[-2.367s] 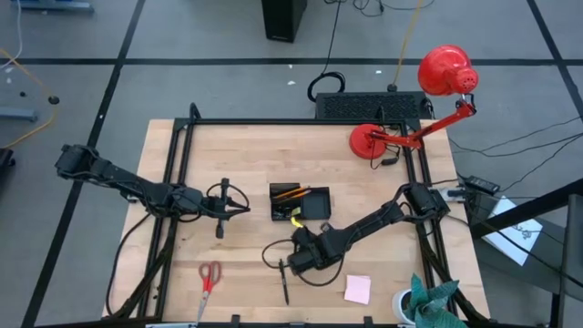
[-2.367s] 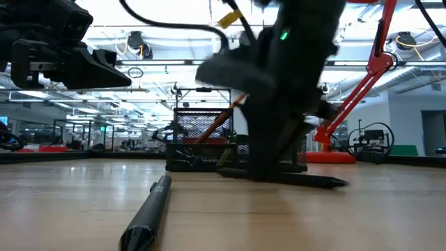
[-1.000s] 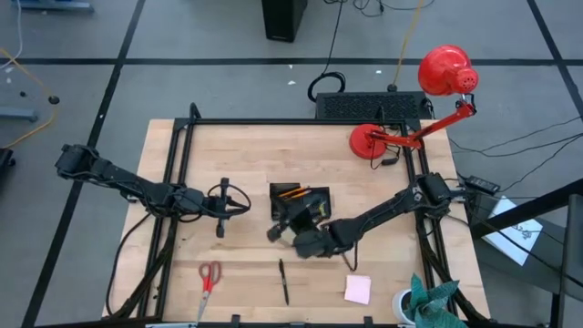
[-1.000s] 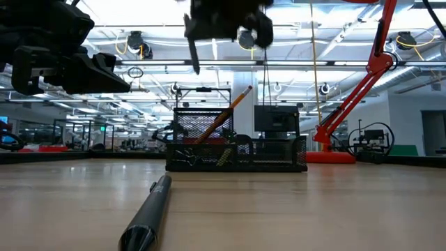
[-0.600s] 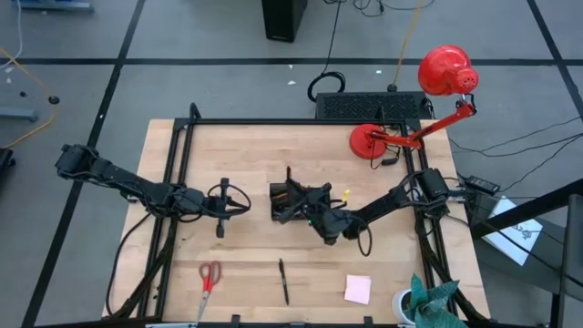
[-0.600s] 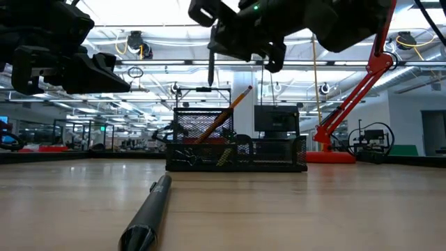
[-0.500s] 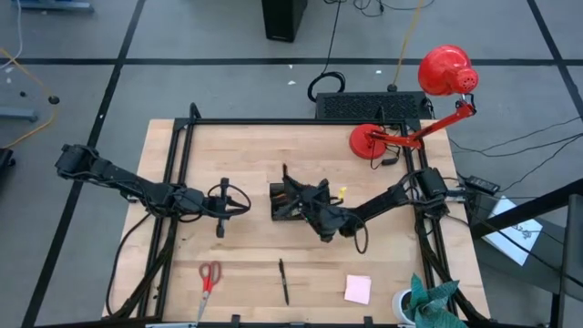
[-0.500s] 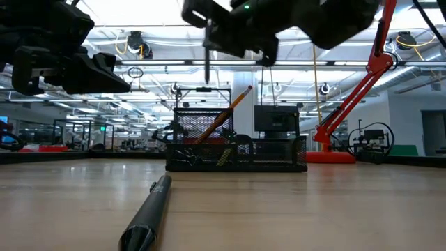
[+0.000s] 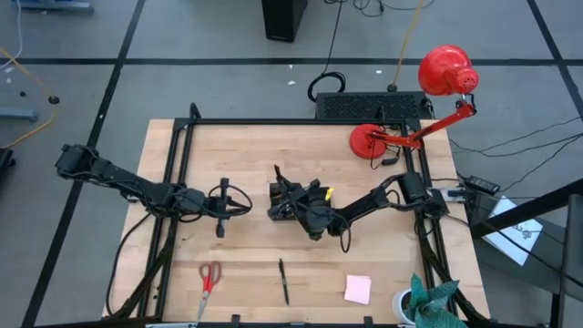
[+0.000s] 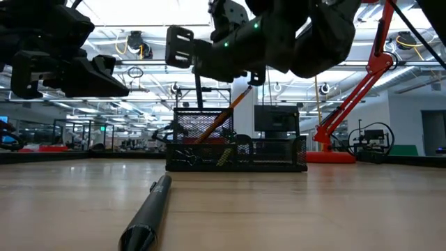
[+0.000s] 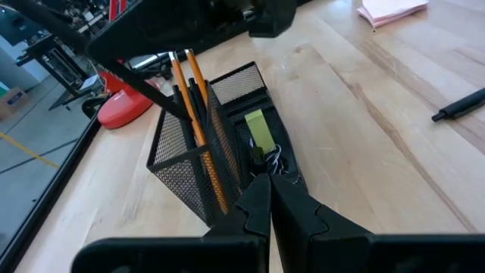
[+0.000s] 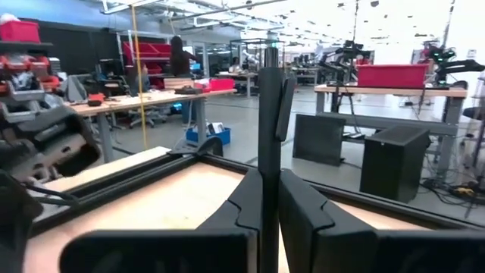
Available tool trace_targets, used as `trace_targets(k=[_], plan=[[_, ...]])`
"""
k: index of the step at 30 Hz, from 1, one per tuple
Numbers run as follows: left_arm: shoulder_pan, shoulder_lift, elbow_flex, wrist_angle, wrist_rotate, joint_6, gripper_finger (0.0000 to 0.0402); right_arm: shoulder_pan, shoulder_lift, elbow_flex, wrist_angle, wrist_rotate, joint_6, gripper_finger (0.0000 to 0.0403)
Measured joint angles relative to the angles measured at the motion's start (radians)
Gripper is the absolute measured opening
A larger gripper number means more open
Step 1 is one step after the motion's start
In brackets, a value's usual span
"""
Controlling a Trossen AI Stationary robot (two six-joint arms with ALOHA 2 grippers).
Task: Pick and place office supplies into organizer
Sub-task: Put the black pen into the desk organizer
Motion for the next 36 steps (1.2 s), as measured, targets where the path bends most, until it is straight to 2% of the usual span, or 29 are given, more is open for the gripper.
trace_targets(k=[13, 20, 29, 36], plan=[[0.0, 0.0, 0.0, 0.004, 0.0, -0.004, 0.0019, -0.006, -0.003, 0.003, -0.159, 0.009, 0.103, 0.0013], [0.0, 0.0, 0.0, 0.008, 0.0, -0.007, 0.0019, -0.024, -0.002, 0.003, -0.162, -0.119, 0.116, 0.0013], [0.0, 0.0, 0.0, 0.01, 0.0, -0.006, 0.0019, -0.038, -0.001, 0.002, -0.166, -0.151, 0.116, 0.0014], [0.0, 0.0, 0.0, 0.01, 0.0, 0.0, 0.0019, -0.037, -0.001, 0.002, -0.166, -0.149, 0.14, 0.0095]])
